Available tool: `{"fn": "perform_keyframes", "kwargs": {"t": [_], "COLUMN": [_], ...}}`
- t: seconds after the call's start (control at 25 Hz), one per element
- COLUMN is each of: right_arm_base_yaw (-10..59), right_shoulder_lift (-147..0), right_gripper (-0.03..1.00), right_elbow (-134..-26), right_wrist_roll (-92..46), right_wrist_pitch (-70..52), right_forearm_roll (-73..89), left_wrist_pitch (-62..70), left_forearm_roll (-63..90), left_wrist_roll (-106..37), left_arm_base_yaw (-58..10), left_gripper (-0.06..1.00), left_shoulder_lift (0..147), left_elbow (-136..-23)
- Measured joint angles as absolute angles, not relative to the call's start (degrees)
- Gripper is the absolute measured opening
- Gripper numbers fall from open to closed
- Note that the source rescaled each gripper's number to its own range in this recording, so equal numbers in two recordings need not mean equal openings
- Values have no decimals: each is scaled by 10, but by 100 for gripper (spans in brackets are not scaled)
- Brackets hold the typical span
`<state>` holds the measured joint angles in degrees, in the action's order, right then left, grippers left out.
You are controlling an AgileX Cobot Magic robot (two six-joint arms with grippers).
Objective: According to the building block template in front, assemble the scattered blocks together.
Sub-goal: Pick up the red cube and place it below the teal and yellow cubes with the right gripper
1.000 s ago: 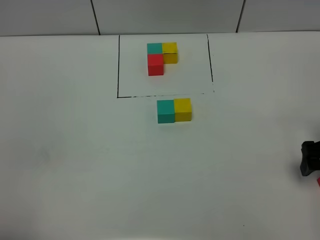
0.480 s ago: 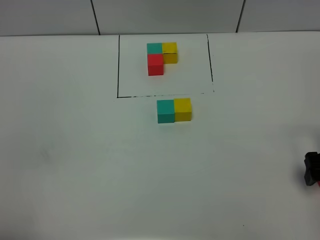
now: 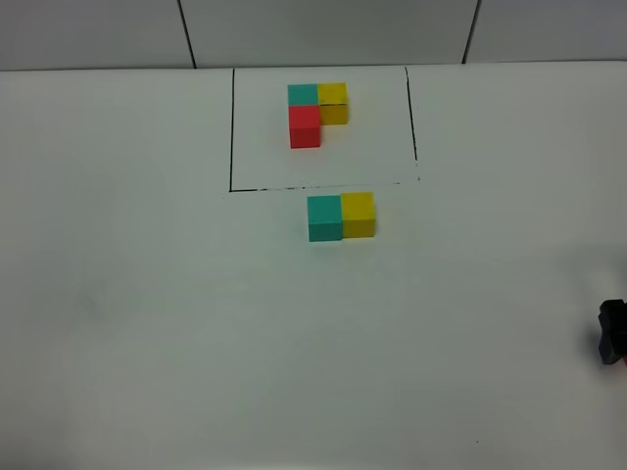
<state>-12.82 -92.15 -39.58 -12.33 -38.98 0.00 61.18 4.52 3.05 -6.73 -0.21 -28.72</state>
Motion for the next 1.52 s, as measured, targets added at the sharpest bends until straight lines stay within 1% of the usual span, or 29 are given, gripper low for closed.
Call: {"fn": "perform_keyframes", "kwargs": {"t": [0.2,0.44,0.68,0.8,0.92,0.96,1.08,1.2,1.24,1.52], "right_arm_base_yaw": [-128,-128,-128,-128,-128,-128,-128,-128,-128,-128], "right_shoulder_lift": [-934,-934,-934,-934,-934,-934,-934,-934,-934,-934], "right_gripper": [90,80,76,71,60,54,32,4,2,2], "right_elbow": [-396,-396,-396,-396,-396,-396,-396,-396,-396,-396], "right_wrist_roll": [-135,-138,-140,-139,-137,-135,-135,-135,-135,-135], "right_wrist_pitch": [-402,-402,-411,-412,-412,-413,-413,-414,-414,-414], "right_forearm_roll": [0,0,0,0,0,0,0,0,0,-4], "left_wrist_pitch": [612,612,612,612,612,612,612,612,612,612], "left_forearm_roll": [45,45,45,45,45,45,45,45,45,45], "left_wrist_roll": [31,31,31,31,31,31,31,31,31,31], "left_arm_base_yaw": [-67,-67,-67,-67,-67,-67,-67,-67,-67,-67], "left_gripper": [74,74,74,74,74,74,74,74,74,74], "left_shoulder_lift": [-2,-2,-2,-2,-2,-2,-2,-2,-2,-2], "left_elbow": [-287,-287,-287,-287,-287,-287,-287,-287,-287,-287]}}
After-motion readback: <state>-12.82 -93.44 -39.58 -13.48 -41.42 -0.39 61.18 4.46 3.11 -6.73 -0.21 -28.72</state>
